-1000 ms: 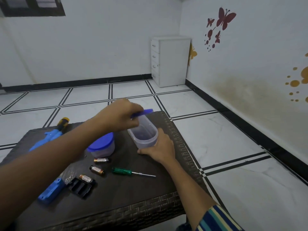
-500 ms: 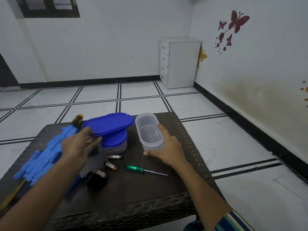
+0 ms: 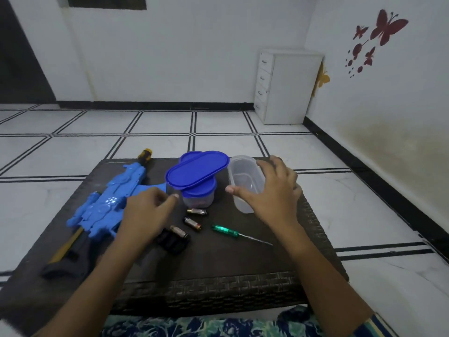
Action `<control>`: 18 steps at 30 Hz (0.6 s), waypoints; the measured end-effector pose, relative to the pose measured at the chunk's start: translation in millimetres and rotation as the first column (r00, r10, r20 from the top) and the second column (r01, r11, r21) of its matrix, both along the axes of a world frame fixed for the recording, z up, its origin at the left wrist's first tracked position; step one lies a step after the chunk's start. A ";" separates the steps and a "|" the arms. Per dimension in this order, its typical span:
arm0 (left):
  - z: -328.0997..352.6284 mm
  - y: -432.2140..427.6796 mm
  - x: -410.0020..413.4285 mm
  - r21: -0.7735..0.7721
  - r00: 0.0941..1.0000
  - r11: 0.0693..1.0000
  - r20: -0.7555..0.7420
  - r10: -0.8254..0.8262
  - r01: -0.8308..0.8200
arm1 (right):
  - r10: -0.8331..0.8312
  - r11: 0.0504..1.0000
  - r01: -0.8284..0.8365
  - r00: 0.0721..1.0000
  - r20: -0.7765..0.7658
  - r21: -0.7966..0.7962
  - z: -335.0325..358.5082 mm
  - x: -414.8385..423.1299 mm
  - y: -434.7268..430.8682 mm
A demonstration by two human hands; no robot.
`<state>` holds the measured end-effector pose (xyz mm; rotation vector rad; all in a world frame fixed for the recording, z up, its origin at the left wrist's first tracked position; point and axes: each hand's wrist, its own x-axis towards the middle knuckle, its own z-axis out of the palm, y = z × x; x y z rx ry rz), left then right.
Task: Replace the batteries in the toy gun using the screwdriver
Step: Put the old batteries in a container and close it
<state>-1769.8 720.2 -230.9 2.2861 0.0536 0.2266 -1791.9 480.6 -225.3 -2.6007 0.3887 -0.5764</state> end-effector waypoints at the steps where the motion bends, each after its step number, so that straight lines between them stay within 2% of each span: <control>1: -3.6 4.0 -8.6 0.111 0.994 0.991 0.072 -0.084 0.076 | 0.014 1.000 -0.012 0.995 0.101 -0.022 2.6 -2.1 8.4; 2: -8.3 8.5 -16.6 0.193 0.978 0.969 0.107 -0.177 0.154 | 0.058 0.998 -0.053 0.981 0.185 -0.034 4.8 -4.6 18.2; 4: -17.6 12.5 -26.7 0.312 0.930 0.904 0.128 -0.344 0.291 | 0.201 0.979 -0.205 0.953 0.228 -0.008 8.7 -8.0 33.8; 7: -28.3 16.0 -27.5 0.435 0.849 0.779 0.060 -0.526 0.452 | 0.387 0.916 -0.394 0.918 0.089 0.077 6.0 -11.3 53.6; 10: -29.7 19.3 -26.7 0.466 0.837 0.743 0.010 -0.547 0.480 | 0.474 0.880 -0.468 0.876 -0.089 0.079 -5.0 -9.4 71.6; 14: -32.1 24.8 -22.6 0.510 0.858 0.727 -0.044 -0.513 0.461 | 0.462 0.885 -0.464 0.858 -0.226 0.047 -20.6 -4.4 84.4; 18: -35.3 22.3 -18.3 0.552 0.868 0.718 -0.023 -0.496 0.425 | 0.415 0.879 -0.467 0.847 -0.332 -0.091 -27.0 2.2 91.6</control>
